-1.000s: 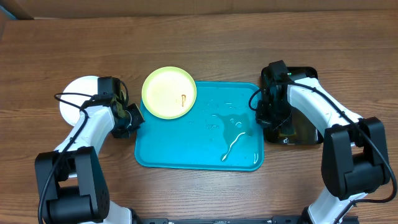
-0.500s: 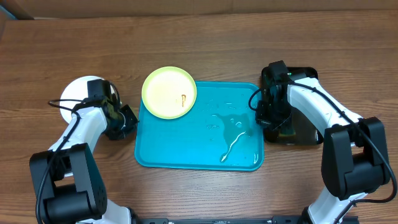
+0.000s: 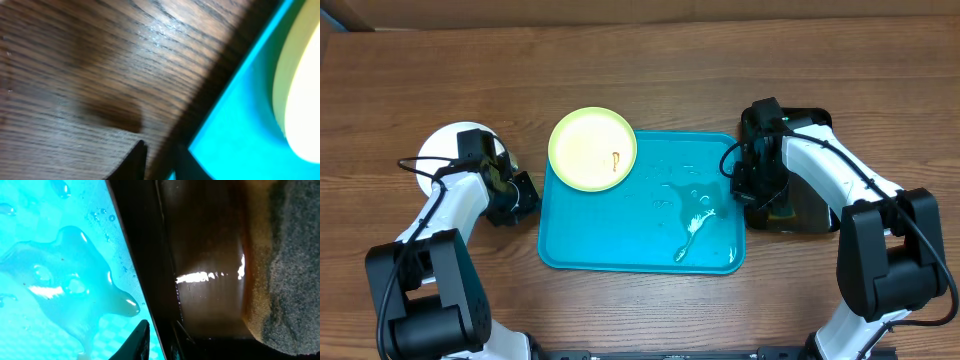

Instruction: Clean dirty plates on tray and stack at the side

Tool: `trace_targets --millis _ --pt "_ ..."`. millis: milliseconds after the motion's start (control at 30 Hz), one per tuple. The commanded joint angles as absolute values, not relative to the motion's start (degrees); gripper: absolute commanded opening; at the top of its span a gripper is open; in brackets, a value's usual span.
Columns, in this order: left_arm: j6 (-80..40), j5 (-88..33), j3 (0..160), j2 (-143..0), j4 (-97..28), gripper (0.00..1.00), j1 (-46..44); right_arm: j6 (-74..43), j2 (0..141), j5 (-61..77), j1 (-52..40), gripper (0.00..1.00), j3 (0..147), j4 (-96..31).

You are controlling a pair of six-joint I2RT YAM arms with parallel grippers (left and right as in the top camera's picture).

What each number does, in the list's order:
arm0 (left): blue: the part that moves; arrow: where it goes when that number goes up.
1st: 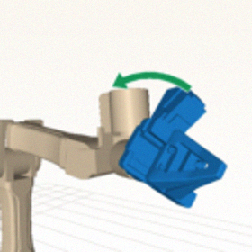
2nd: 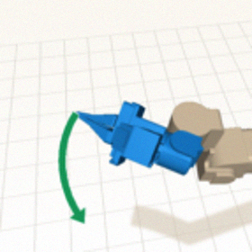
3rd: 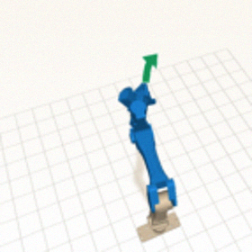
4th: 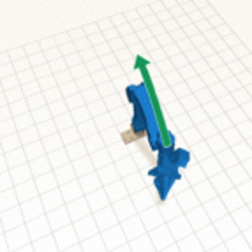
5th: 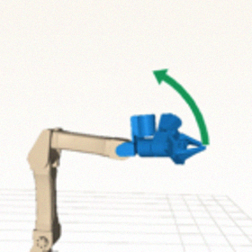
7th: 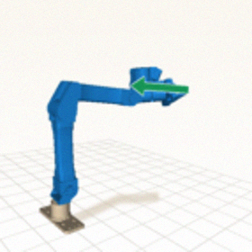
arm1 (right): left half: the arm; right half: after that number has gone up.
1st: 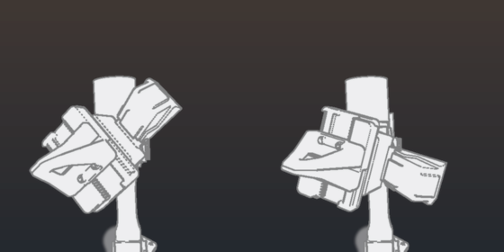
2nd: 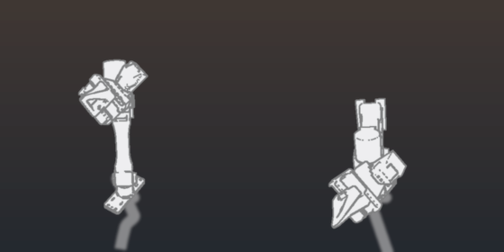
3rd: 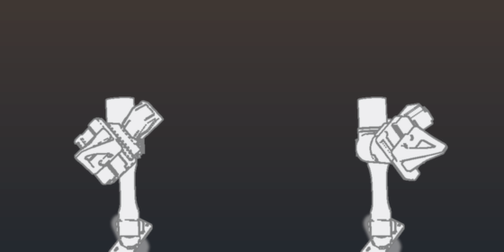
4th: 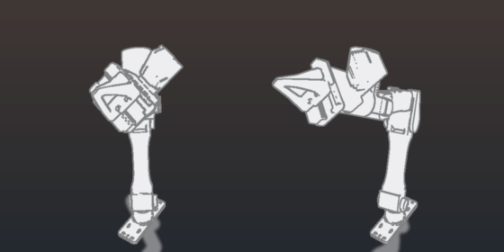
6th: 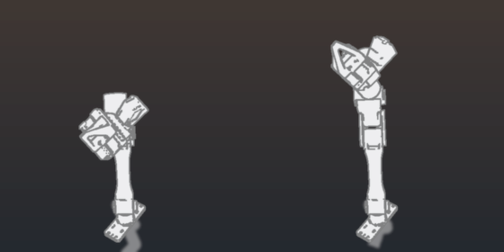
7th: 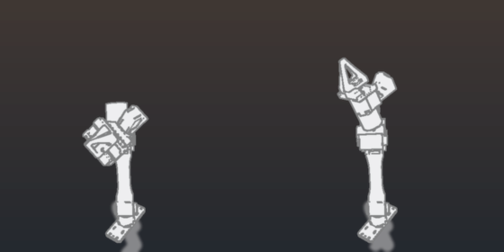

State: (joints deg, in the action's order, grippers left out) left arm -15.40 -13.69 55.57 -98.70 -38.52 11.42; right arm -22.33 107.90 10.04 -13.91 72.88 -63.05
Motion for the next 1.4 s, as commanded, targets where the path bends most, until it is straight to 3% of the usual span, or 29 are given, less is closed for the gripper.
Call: trace_targets --millis 0,67,167,400,567,667,767,1100,1233,1367 --pt "-8.38 -17.41 57.39 -97.82 -39.42 0.32 10.96 -22.76 107.37 10.81 -14.20 0.20 72.71 -62.92" --pt "-6.20 -17.43 57.39 -97.80 -39.70 0.42 10.79 -22.79 107.37 10.83 -14.20 0.22 72.71 -62.89" --pt "-5.17 -17.43 57.39 -97.80 -39.79 0.48 10.72 -22.79 107.37 10.83 -14.20 0.23 72.71 -62.85" --pt "-5.65 -14.57 57.12 -98.32 -39.55 0.35 7.73 -22.79 107.37 10.83 -14.20 0.21 72.71 -63.61" --pt "-7.57 -12.67 57.10 -98.96 -38.94 0.29 5.78 -22.79 107.37 10.83 -14.20 0.10 72.71 -64.45" --pt "-7.94 -12.60 56.97 -99.13 -38.83 0.21 5.28 -22.76 107.37 10.83 -14.20 0.10 72.71 -64.64" --pt "-8.78 -12.32 56.71 -99.13 -38.50 0.21 5.21 -22.76 107.37 10.83 -14.20 0.10 72.71 -64.66" --pt "-10.79 -11.44 55.51 -99.37 -36.84 0.05 5.21 -22.76 107.37 10.83 -14.20 0.10 72.71 -65.39" --pt "-10.72 -11.46 55.53 -99.37 -36.80 0.24 5.21 -22.76 107.37 10.79 -14.20 0.11 72.71 -67.70" --pt "-10.72 -11.46 55.55 -99.37 -36.82 0.27 5.21 -22.79 107.37 10.79 -14.20 0.09 72.71 -68.69"
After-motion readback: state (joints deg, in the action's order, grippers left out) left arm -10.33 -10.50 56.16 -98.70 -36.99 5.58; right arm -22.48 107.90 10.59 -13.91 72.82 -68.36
